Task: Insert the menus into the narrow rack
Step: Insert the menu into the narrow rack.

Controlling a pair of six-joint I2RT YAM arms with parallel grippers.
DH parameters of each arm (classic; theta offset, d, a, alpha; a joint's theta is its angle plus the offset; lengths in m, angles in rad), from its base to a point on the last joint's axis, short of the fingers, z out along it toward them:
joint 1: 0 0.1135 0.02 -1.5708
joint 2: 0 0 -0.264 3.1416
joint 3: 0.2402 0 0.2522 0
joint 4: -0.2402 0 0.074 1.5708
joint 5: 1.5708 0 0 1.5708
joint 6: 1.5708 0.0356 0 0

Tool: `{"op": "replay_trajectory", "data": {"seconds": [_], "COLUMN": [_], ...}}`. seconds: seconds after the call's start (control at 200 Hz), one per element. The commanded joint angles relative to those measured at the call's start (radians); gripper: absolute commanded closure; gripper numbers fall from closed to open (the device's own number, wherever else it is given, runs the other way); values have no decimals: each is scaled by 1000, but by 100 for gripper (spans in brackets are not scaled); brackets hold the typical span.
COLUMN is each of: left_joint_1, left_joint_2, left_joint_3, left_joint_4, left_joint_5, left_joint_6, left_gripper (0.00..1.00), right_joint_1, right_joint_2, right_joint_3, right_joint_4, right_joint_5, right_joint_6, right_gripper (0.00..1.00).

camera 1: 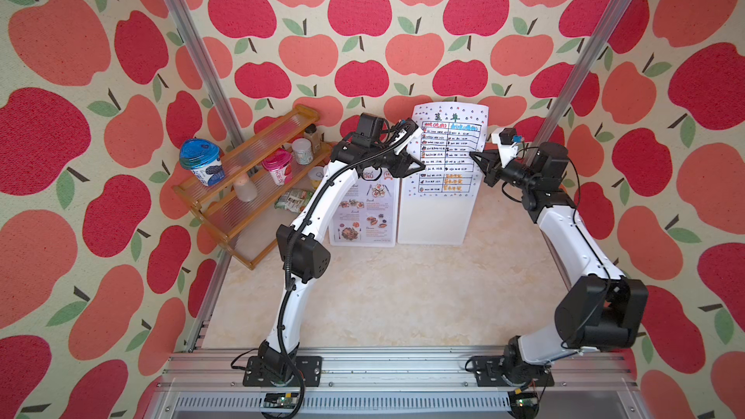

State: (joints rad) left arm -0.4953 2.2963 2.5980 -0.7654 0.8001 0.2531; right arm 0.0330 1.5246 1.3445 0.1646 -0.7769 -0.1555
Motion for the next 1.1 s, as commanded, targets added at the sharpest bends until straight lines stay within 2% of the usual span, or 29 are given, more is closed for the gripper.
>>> {"op": "replay_trajectory", "data": {"seconds": [0.0,0.41,0.485,0.565,0.635,0.725,0.915,1.09], "left_joint_1": [2,30,29,27,27,28,21,14], "left_joint_2": [-46,-22,-15,-12,-14,-15,-15,-12], "left_joint_3": [41,109,115,120,119,119,110,107], "left_joint_4": [44,119,122,110,92,65,27,2], "left_joint_5": [-5,8,15,19,18,22,28,30], "left_joint_6": [11,-18,-23,-23,-16,-9,0,2], "left_gripper": [46,50,58,71,79,83,85,86], "right_joint_1": [10,-1,-1,-1,-2,-1,7,18], "right_joint_2": [-10,-34,-35,-34,-32,-24,-1,17], "right_joint_3": [-15,-79,-75,-64,-49,-23,21,57], "right_joint_4": [16,3,-3,-8,-14,-16,3,16], "right_joint_5": [-16,-26,-29,-23,-22,-25,-38,-39], "right_joint_6": [-1,-14,-13,-15,-12,-3,25,33], "right_gripper": [92,95,95,94,90,82,67,63]}}
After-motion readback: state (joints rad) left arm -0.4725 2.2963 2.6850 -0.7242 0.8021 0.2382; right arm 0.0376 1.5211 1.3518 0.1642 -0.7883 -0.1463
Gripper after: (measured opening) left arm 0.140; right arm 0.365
